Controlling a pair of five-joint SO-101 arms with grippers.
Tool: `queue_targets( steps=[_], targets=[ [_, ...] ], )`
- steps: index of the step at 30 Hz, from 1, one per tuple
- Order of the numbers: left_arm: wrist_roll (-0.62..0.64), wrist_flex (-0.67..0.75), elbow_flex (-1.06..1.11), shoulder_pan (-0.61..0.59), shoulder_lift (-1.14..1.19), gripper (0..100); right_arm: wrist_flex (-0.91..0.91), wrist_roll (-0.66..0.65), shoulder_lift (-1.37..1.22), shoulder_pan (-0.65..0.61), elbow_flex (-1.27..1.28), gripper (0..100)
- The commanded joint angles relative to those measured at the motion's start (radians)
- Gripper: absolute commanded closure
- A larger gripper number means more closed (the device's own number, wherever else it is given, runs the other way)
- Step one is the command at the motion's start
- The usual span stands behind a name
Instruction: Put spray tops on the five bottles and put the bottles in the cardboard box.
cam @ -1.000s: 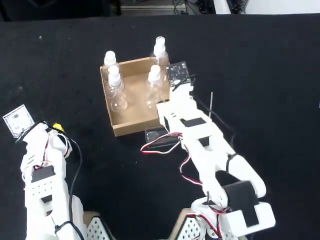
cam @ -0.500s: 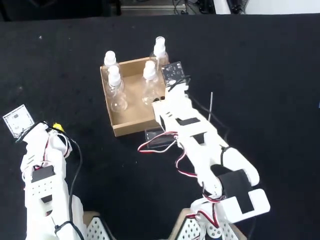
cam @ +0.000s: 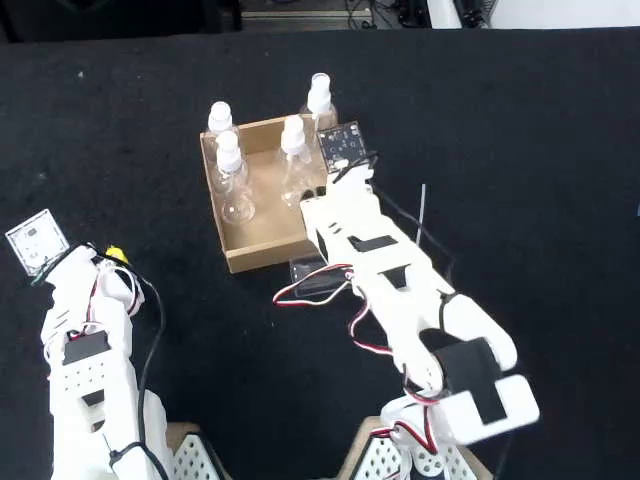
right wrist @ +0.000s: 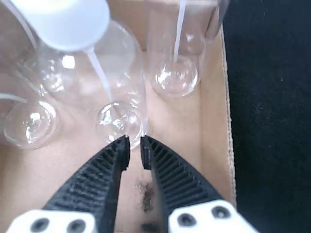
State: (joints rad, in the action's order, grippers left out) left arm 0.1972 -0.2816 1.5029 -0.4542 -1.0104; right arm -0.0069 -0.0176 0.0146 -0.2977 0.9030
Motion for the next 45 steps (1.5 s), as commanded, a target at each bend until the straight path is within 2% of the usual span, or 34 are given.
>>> queue_targets(
  steps=[1, 45],
  targets=[
    [-0.008, 0.025, -0.019, -0.004, -0.015, 91, -0.064, -0.008, -0.031, -0.017, -0.067, 98.8],
    [-0.008, 0.025, -0.022, -0.004, -0.015, 91, -0.181, 0.000, -0.059, -0.071, -0.087, 98.7]
  ],
)
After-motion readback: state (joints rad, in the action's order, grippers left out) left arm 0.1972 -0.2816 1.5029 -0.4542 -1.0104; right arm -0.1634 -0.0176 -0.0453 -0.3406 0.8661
